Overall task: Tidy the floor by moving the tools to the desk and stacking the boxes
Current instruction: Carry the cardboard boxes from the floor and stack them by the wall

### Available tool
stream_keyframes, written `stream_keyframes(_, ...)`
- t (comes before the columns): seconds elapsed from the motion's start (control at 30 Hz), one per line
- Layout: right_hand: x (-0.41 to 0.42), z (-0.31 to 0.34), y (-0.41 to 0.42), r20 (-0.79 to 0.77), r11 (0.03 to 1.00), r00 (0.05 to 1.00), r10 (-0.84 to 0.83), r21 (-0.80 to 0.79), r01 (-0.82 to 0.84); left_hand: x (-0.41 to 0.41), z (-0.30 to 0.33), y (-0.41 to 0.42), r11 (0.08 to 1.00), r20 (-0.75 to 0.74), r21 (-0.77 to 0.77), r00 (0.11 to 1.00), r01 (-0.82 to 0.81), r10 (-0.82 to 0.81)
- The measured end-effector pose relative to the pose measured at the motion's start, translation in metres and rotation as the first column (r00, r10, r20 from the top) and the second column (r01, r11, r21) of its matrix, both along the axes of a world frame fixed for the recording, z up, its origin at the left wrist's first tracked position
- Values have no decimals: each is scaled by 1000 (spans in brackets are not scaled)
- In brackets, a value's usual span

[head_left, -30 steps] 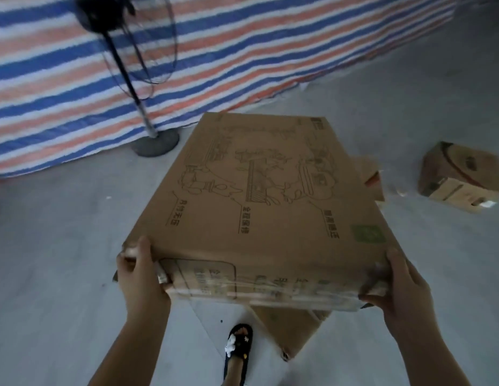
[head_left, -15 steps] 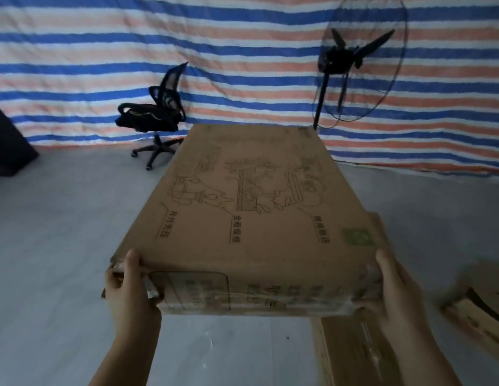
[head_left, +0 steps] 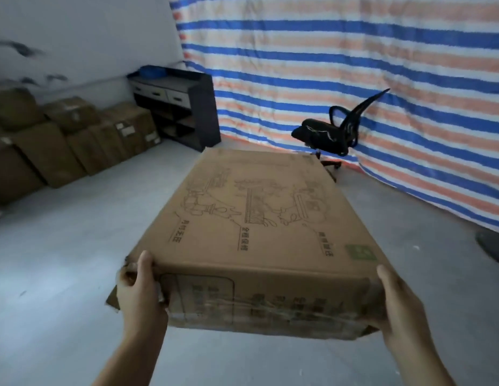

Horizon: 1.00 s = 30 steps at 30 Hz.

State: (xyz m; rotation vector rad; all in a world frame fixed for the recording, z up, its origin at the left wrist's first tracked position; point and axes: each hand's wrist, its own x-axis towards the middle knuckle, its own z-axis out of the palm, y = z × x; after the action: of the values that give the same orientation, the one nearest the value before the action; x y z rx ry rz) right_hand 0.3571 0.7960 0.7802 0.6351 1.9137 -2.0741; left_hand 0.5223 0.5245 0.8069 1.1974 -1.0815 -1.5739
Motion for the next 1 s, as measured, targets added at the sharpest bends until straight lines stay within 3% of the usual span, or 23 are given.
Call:
stream_keyframes(0.3, -102, -4, -168, -26, 972, 972, 233, -9, -233, -39, -5, -122, 970, -19, -14, 970, -243, 243)
stream_keyframes(0.67, -319, 11, -349, -96, 917, 913, 398, -4, -400, -213, 7, -249, 902, -58, -24, 902, -430, 429)
stream_keyframes(1.0, -449, 23, -532, -189, 852, 835, 516, 17, -523, -327, -1, -403, 841, -108, -28, 838, -541, 535)
